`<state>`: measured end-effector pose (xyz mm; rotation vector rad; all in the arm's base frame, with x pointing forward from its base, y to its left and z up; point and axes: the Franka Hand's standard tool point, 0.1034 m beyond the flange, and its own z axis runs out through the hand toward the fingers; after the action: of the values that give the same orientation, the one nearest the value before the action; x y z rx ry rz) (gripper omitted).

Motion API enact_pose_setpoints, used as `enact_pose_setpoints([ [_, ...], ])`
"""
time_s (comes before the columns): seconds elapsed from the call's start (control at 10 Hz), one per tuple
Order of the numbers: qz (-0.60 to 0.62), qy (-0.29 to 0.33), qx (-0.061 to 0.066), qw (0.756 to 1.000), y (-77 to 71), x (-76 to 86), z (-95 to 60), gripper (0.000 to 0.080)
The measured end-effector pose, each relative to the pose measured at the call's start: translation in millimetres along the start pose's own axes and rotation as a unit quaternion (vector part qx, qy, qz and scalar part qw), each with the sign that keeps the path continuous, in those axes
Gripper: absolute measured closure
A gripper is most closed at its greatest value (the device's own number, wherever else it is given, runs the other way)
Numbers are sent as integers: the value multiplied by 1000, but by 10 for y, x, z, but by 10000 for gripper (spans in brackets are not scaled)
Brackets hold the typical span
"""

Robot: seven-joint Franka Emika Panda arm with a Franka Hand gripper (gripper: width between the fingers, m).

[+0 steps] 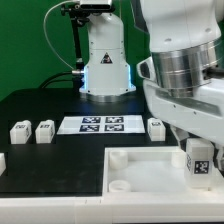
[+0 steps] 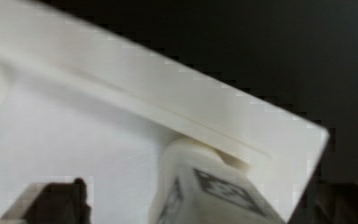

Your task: Assemble one leg

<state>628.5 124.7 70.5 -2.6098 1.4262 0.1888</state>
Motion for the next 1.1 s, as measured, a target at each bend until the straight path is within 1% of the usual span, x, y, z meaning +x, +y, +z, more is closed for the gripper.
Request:
enact_pose_setpoints([
  [0.1,-93,1,-13,996,3,-1,-11,159],
  [0.3,-171,0,-12,985,5,2,-7,151],
  [0.4,-235,0,-12,972,7,5,-7,150],
  [0.5,-301,2,-16,954,6,9,-10,150],
  [0.6,-396,23,-34,917,-20,42,-28,150],
  [0.7,-461,39,-24,886,-51,85,-17,150],
  [0.8,-519,55,-18,853,-55,121,-3,150],
  [0.9,-493,52,-15,868,-47,102,11,150],
  [1.0,-496,52,-15,867,-46,103,12,271],
  [1.1,-476,52,-14,878,-47,99,14,408],
])
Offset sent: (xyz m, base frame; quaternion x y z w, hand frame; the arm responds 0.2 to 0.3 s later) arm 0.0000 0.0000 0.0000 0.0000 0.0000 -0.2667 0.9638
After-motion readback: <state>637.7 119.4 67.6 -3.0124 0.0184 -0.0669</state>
